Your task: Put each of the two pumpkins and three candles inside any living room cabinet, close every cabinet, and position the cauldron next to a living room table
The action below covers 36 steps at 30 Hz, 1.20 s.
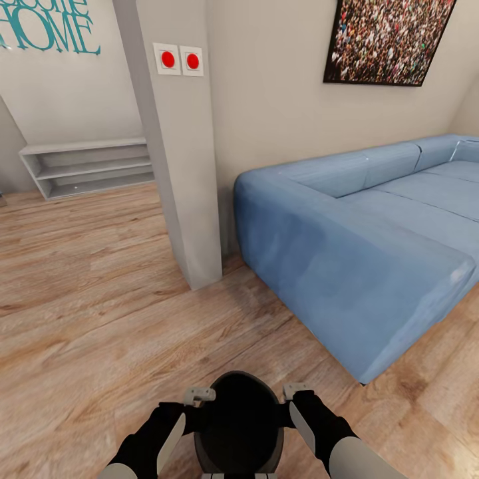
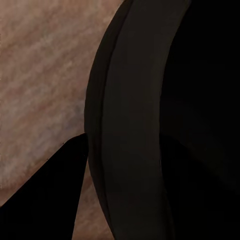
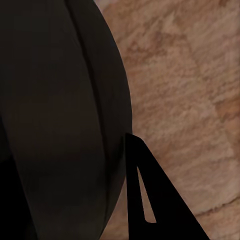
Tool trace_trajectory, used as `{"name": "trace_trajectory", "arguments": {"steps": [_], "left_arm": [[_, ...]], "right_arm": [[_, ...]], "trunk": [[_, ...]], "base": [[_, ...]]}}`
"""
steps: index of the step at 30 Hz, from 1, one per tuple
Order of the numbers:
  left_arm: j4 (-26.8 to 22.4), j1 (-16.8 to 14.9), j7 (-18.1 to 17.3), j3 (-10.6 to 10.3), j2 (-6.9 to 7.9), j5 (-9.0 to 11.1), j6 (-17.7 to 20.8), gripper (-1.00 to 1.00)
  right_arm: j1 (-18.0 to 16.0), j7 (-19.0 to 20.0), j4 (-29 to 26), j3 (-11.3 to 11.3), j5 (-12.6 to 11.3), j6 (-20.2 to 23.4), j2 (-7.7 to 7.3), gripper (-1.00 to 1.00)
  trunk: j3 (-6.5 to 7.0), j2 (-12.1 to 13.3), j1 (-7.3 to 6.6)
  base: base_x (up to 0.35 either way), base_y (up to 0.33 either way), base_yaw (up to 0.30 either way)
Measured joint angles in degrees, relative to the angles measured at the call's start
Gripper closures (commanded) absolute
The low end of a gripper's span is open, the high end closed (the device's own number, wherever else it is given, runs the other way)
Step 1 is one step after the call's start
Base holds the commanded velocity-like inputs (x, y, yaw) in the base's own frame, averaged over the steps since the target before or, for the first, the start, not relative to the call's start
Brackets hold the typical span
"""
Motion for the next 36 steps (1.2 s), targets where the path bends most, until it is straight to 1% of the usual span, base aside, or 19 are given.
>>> {"name": "trace_trajectory", "arguments": {"steps": [3, 4, 6, 36], "left_arm": [[-0.14, 0.00, -0.06, 0.05, 0.08, 0.44, -0.01, 1.00], [-0.18, 0.02, -0.10, 0.10, 0.11, 0.67, -1.30, 1.00], [-0.16, 0.03, -0.12, 0.08, 0.11, 0.75, -1.61, 1.00], [-0.15, 0.03, -0.13, -0.11, 0.17, 1.02, -1.90, 1.00]], "right_arm": [[0.02, 0.07, -0.03, -0.06, -0.21, -0.01, 0.02, 1.00], [0.00, 0.05, -0.10, -0.34, -0.22, -0.08, 0.02, 1.00], [0.00, 0.06, -0.07, -0.44, -0.22, -0.10, 0.02, 1.00], [0.00, 0.07, -0.14, -0.40, -0.19, -0.12, 0.04, 1.00]], "trunk": [[0.00, 0.00, 0.01], [0.00, 0.01, 0.01], [-0.01, 0.00, 0.01], [0.00, 0.00, 0.01]], "base": [[0.000, 0.000, 0.000], [0.000, 0.000, 0.000], [0.000, 0.000, 0.000], [0.000, 0.000, 0.000]]}}
